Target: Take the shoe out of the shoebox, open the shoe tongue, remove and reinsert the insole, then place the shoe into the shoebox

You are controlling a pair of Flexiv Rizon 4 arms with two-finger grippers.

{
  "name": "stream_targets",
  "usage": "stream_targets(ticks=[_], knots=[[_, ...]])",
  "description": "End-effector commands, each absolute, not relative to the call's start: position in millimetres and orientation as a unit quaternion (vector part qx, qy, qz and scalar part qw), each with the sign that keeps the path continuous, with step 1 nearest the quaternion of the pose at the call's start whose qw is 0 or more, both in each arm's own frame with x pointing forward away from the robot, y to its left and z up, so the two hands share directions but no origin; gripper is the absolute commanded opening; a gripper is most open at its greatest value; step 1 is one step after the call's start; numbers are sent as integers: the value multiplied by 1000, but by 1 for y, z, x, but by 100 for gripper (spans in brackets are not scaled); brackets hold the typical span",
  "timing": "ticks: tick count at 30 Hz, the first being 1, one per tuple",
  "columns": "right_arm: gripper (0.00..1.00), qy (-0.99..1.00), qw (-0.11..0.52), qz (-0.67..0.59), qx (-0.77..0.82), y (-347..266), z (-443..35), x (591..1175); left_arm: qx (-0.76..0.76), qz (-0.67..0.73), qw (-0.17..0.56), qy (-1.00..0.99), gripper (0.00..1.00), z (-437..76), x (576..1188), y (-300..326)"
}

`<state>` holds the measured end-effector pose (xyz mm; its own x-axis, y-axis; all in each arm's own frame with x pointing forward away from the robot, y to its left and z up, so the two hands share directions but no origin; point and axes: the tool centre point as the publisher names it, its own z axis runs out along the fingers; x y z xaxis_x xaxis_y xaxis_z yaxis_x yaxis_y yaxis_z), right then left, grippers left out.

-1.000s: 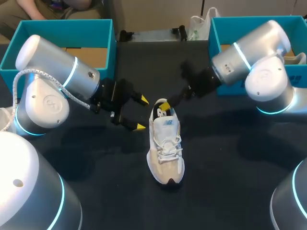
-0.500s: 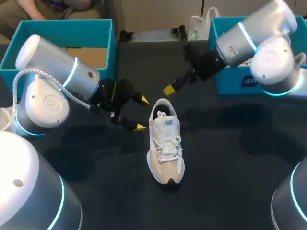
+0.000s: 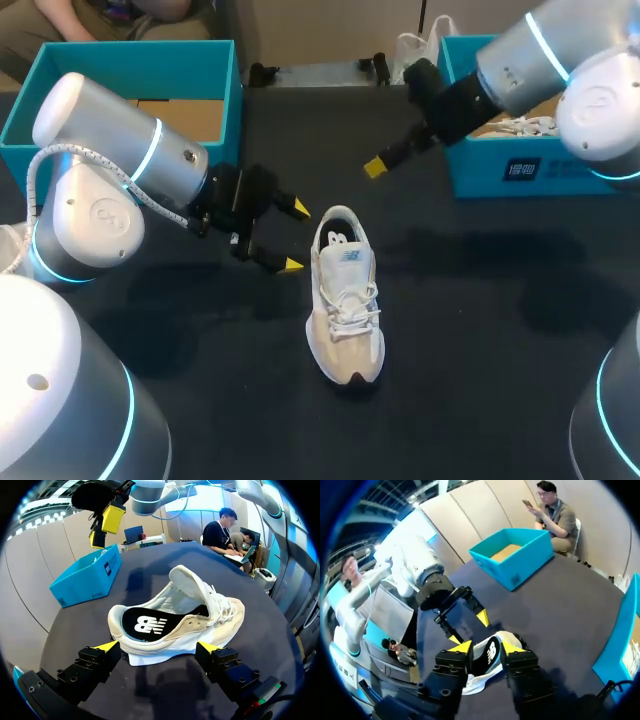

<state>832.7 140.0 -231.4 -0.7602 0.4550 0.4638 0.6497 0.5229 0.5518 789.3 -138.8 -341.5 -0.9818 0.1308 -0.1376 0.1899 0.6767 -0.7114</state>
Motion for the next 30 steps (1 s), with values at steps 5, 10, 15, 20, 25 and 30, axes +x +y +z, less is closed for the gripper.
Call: stream_targets(ticks=[5,10,15,20,25,30], knots=[[0,-859,92,-337,-374,132,-228,826,133,-371,21,919,100,-304,780,-122],[0,-855,64,-315,-408,136,-235,823,126,-368,26,921,100,-292,786,-106],[0,-855,30,-281,-436,143,-239,819,122,-363,29,923,100,-284,795,-89],[0,-855,30,-281,-436,143,-239,819,126,-363,28,923,100,-273,807,-67],[0,-855,30,-281,-436,143,-239,819,130,-361,21,923,100,-262,821,-42],[0,-855,30,-281,-436,143,-239,819,131,-354,28,926,100,-248,825,-17]])
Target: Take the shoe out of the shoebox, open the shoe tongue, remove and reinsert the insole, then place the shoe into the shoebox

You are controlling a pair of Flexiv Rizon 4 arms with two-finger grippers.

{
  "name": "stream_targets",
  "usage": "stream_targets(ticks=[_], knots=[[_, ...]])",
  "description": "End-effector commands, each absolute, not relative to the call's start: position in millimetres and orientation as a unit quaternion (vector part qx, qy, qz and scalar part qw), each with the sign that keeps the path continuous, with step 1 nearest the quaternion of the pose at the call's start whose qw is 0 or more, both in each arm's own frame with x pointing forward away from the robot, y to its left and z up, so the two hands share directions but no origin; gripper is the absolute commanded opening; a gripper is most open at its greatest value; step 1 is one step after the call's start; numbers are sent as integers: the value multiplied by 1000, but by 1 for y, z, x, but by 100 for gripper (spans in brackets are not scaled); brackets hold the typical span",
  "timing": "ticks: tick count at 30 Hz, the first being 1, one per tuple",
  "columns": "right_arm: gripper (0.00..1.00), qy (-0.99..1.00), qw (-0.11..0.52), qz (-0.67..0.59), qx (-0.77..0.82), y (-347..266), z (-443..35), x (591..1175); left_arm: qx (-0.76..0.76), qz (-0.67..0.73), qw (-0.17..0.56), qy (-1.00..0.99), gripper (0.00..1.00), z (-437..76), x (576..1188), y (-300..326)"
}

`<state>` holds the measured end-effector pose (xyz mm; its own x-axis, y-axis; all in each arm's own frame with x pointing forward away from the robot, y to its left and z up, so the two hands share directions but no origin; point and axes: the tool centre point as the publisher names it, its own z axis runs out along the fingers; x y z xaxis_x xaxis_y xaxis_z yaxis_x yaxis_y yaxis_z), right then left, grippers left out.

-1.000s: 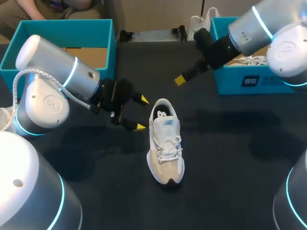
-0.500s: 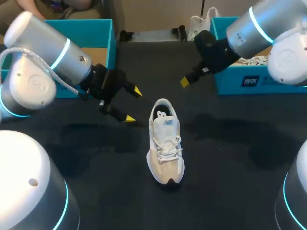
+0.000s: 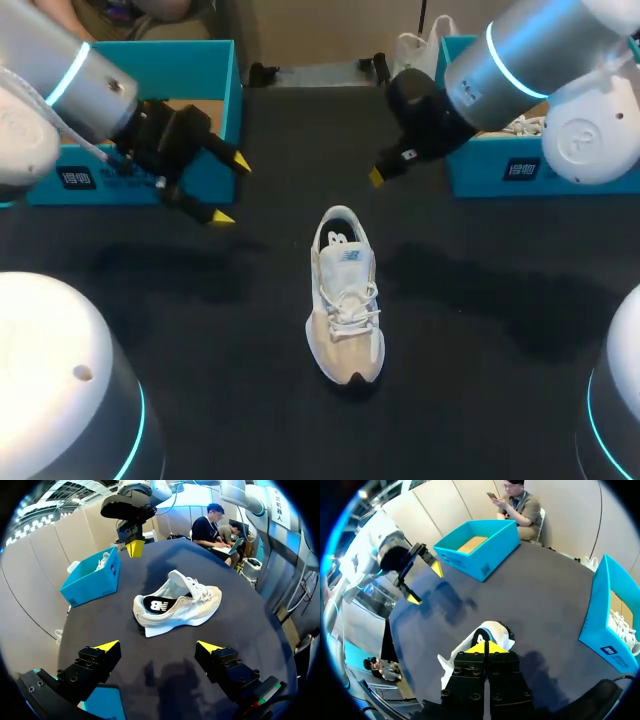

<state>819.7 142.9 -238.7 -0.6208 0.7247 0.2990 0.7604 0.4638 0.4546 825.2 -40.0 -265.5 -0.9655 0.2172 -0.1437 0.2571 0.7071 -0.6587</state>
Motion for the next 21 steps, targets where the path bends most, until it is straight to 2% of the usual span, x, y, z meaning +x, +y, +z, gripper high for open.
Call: stream_targets(ticks=[1,5,9,16,21], knots=[[0,-855,30,-281,-436,143,-239,819,129,-348,34,928,100,-246,826,-13],[0,-852,22,-280,-442,145,-242,819,117,-346,48,930,100,-237,831,0],[0,-838,-34,-260,-478,153,-249,821,109,-336,58,934,100,-232,839,12],[0,-824,-90,-203,-521,166,-252,823,68,-333,71,938,100,-228,862,28],[0,-817,-91,-171,-544,176,-260,822,63,-327,74,940,100,-230,868,29]])
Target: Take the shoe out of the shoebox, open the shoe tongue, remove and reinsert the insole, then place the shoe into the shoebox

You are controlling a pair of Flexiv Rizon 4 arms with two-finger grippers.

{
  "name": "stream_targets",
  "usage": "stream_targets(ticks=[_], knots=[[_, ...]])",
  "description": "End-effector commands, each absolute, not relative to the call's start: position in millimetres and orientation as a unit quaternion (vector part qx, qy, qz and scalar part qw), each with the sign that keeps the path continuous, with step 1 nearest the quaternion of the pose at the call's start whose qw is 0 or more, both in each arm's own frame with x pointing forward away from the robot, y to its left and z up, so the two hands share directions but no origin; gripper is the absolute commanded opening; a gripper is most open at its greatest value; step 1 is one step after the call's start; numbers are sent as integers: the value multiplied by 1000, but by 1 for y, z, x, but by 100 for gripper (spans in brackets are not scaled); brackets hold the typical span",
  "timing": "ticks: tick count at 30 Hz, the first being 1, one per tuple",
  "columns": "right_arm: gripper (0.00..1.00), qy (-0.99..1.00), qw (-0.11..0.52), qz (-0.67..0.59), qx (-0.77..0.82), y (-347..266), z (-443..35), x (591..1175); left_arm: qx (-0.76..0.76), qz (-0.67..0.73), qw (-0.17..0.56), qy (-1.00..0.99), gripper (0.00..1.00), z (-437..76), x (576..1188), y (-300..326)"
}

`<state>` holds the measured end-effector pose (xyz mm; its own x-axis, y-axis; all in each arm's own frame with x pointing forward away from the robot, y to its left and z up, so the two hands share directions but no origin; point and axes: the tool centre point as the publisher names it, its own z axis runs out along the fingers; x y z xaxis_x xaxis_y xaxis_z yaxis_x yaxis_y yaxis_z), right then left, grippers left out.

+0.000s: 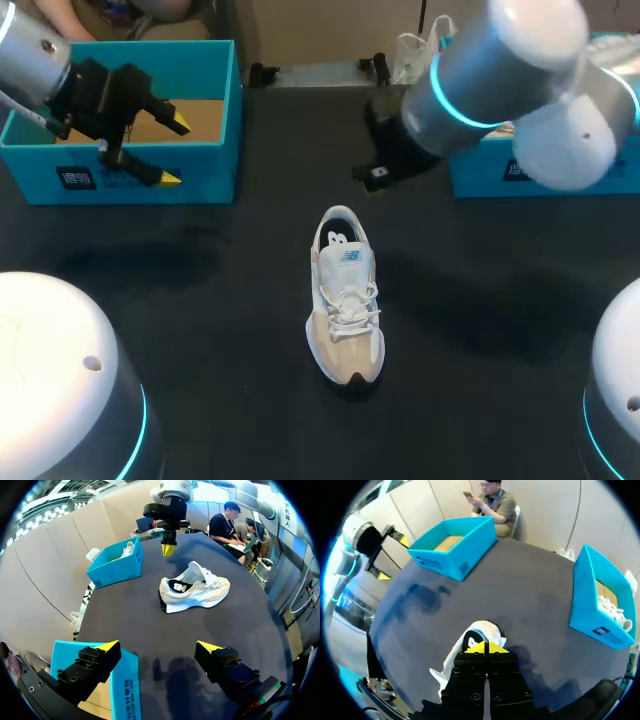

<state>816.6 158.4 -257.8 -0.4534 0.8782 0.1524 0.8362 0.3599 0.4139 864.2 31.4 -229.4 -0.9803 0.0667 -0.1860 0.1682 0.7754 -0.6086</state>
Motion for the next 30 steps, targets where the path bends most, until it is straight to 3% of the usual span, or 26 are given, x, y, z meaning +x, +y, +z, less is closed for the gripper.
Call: stream_targets(ticks=[1,15,30], knots=[[0,816,92,162,547,177,-262,821,63,-327,74,940,100,-230,868,29],[0,777,96,128,609,198,-293,811,63,-327,74,940,100,-230,868,29],[0,746,56,93,657,197,-321,785,63,-327,74,940,100,-230,868,29]])
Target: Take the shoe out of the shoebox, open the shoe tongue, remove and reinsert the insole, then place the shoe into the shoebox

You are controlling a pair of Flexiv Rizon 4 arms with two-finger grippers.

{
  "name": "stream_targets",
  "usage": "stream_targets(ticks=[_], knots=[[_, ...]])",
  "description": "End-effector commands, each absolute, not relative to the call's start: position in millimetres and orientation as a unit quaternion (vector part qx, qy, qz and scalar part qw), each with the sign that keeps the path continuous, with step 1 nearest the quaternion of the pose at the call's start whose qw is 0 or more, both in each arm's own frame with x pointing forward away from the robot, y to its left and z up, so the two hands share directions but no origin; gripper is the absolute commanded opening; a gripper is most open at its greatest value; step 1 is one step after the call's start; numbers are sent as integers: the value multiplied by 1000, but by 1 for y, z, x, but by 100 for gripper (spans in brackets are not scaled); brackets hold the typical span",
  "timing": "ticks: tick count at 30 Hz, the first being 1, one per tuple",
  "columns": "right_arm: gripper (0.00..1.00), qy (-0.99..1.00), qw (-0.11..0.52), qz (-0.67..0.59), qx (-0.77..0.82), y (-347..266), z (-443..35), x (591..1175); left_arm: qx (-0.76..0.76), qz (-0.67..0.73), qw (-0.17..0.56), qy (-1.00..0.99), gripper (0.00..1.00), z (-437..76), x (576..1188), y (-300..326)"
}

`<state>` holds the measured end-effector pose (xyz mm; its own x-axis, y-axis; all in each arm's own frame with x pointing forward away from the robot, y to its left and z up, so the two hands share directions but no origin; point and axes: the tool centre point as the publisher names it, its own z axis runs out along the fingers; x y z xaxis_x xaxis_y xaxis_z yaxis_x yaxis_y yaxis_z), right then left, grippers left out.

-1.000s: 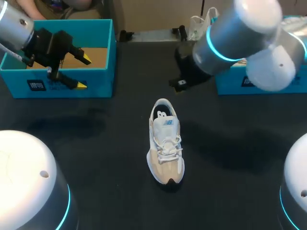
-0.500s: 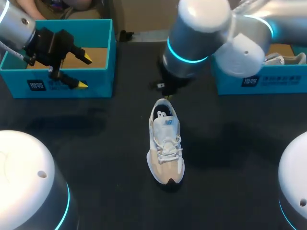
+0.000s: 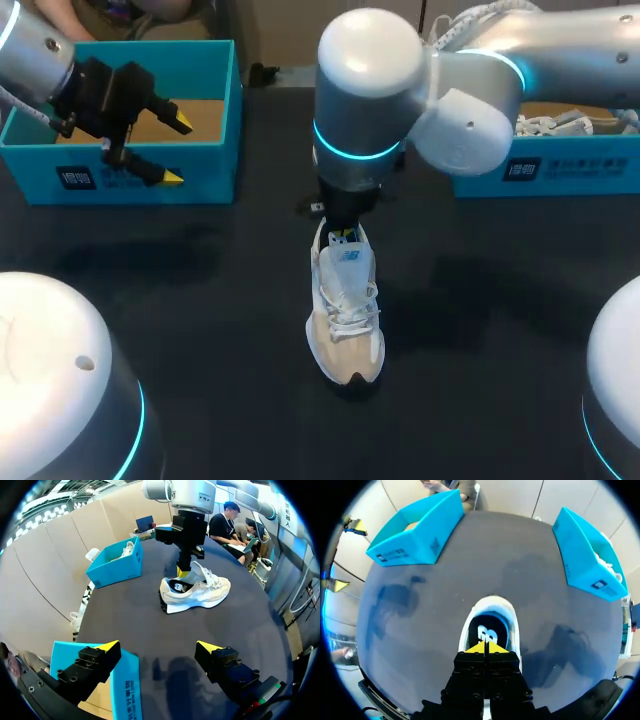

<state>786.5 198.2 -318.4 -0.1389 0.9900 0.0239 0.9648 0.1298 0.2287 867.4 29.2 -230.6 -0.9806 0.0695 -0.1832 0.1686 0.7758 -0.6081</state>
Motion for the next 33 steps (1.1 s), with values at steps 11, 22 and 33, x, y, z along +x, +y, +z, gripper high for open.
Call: stream_targets(ticks=[11,22,33], knots=[[0,754,4,36,656,194,-330,767,63,-327,74,940,100,-230,868,29],[0,755,-25,8,655,194,-356,759,63,-327,74,940,100,-230,868,29],[0,755,-39,-15,655,190,-383,761,63,-327,74,940,100,-230,868,29]])
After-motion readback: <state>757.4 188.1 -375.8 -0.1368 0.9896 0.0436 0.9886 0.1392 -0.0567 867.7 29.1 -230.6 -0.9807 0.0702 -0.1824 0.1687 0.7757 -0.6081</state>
